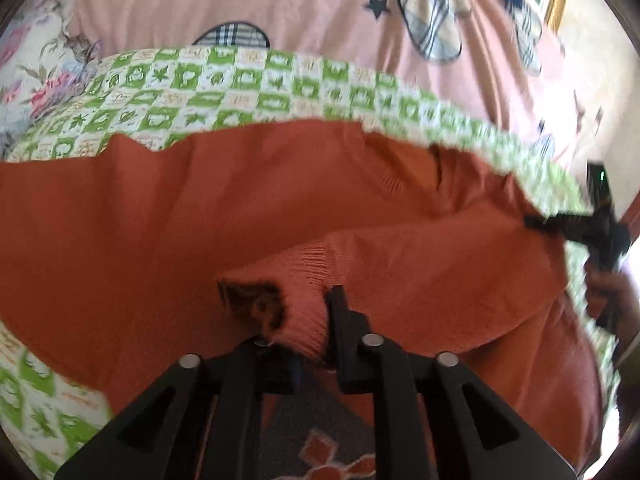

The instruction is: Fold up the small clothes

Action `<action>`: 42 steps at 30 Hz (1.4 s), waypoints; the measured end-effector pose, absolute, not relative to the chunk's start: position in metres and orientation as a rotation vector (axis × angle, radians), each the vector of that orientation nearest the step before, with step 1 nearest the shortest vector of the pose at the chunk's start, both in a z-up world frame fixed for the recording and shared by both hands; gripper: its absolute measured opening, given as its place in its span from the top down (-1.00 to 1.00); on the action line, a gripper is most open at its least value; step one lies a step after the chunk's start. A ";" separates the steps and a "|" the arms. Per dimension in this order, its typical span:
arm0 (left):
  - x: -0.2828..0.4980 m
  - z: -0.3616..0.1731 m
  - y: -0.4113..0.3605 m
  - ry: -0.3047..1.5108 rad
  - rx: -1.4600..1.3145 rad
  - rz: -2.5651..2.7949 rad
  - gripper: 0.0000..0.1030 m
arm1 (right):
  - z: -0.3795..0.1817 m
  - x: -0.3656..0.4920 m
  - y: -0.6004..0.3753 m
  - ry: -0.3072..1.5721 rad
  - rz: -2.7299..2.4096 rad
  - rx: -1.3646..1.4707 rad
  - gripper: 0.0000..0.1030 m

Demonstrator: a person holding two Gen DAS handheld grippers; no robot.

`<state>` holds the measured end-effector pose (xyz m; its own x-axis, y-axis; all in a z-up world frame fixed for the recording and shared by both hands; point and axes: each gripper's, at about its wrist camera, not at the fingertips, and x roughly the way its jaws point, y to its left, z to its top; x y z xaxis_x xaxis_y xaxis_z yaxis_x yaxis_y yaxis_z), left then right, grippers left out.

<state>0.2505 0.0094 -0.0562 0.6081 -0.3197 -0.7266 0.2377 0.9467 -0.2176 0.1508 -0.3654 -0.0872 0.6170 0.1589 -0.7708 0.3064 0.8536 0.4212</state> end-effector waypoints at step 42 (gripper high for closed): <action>0.427 -0.063 0.041 0.772 0.290 -0.072 0.80 | -0.058 0.328 -0.295 0.896 -0.014 0.135 0.37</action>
<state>0.4270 0.0414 -0.0634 0.7160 0.0414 -0.6969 0.1699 0.9579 0.2315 0.3285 -0.2952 -0.0584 0.6252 0.0442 -0.7792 0.0687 0.9914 0.1114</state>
